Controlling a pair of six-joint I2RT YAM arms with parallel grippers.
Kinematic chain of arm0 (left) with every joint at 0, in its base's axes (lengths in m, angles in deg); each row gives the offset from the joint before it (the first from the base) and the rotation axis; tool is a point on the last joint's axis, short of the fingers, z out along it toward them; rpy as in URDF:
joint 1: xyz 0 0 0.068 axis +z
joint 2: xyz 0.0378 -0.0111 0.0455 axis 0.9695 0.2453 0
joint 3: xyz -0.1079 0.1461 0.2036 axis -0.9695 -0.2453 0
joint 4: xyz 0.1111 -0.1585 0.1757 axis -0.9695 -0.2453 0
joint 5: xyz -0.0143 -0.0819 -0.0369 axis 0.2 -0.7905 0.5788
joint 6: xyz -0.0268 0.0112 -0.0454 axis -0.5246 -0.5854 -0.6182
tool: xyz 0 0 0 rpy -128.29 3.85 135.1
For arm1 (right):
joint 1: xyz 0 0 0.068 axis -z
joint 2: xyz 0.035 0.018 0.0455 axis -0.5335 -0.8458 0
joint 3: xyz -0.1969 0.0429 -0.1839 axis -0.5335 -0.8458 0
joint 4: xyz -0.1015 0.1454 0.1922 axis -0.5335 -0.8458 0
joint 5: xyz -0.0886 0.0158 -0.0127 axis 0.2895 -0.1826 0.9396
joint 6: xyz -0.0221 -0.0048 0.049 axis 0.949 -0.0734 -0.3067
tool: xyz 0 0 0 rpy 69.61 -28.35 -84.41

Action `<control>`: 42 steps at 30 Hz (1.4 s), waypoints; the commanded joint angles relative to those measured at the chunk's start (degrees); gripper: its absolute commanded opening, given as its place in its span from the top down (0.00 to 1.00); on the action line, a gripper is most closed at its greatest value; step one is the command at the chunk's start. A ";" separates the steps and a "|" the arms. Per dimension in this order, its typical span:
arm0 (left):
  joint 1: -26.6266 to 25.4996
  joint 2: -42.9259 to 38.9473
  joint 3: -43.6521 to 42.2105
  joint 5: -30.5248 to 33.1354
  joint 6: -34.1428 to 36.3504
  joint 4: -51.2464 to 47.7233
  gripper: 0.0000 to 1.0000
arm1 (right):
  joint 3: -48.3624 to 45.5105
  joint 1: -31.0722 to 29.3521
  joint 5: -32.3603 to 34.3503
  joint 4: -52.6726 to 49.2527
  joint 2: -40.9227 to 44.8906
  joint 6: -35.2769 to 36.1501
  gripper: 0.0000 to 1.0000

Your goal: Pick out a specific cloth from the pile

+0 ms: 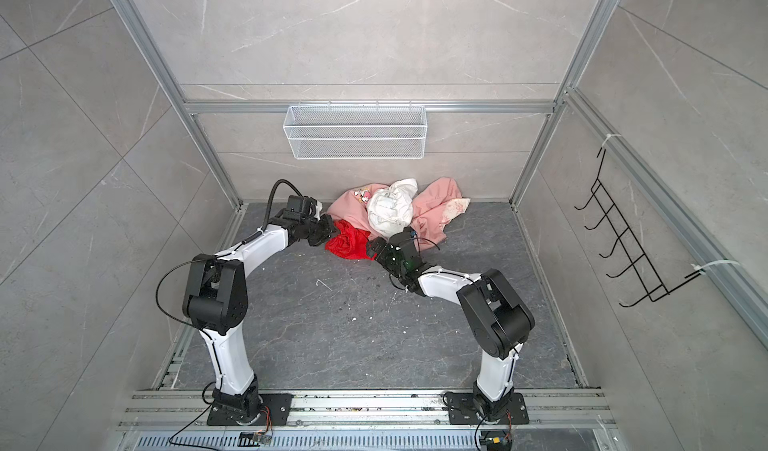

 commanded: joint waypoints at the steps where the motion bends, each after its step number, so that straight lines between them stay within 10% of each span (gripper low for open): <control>1: 0.61 -4.72 2.10 -0.57 -0.20 0.48 1.00 | -0.77 -0.60 1.07 -0.91 2.47 1.54 0.00; 42: 3.67 -13.65 2.34 -4.83 -0.14 -0.77 1.00 | 2.01 -2.59 3.41 -2.67 2.73 5.85 0.00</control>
